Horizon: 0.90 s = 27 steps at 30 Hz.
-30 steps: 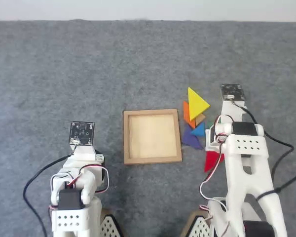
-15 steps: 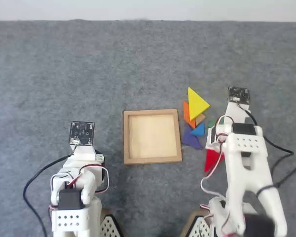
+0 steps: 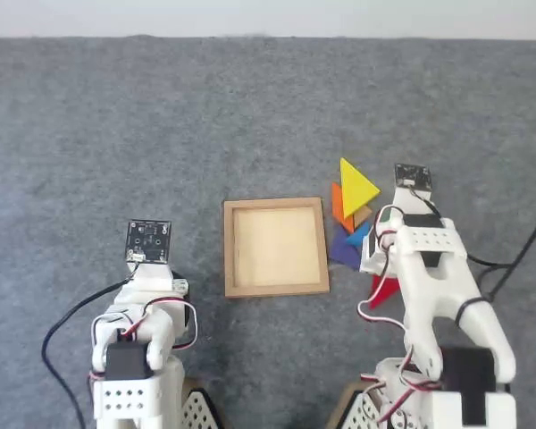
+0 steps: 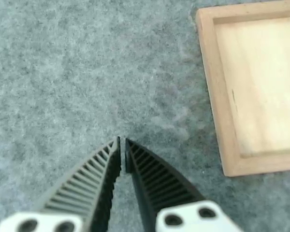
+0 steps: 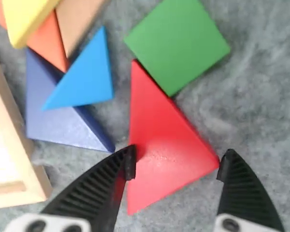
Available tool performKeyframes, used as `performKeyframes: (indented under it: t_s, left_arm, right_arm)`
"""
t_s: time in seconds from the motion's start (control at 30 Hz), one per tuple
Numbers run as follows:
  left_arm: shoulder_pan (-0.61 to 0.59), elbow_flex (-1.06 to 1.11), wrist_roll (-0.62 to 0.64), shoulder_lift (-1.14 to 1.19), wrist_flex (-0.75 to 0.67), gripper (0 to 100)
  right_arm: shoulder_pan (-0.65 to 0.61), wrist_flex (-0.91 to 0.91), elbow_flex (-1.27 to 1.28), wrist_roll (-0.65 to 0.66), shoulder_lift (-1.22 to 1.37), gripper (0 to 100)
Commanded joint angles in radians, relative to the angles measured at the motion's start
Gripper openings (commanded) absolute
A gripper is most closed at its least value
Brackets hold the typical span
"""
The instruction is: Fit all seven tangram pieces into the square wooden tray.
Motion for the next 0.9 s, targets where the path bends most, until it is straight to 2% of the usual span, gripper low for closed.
performKeyframes:
  t_s: [0.0, 0.07, 0.3, 0.6, 0.87]
  left_arm:
    - [0.008, -0.012, -0.003, -0.011, -0.002, 2]
    - [0.008, -0.012, -0.003, -0.011, -0.002, 2]
    - [0.008, -0.012, -0.003, -0.011, -0.002, 2]
    - [0.008, -0.012, -0.003, -0.011, -0.002, 2]
    - [0.008, -0.012, -0.003, -0.011, -0.002, 2]
  right_arm:
    - [0.002, -0.019, -0.041, -0.011, 0.05, 28.1]
    - [-0.001, -0.019, -0.048, -0.011, 0.058, 27.5]
    - [-0.004, -0.05, -0.048, -0.003, 0.062, 15.3]
    - [0.005, -0.038, -0.051, -0.002, 0.041, 14.7]
    - [0.091, -0.002, -0.018, 0.017, -0.163, 12.4]
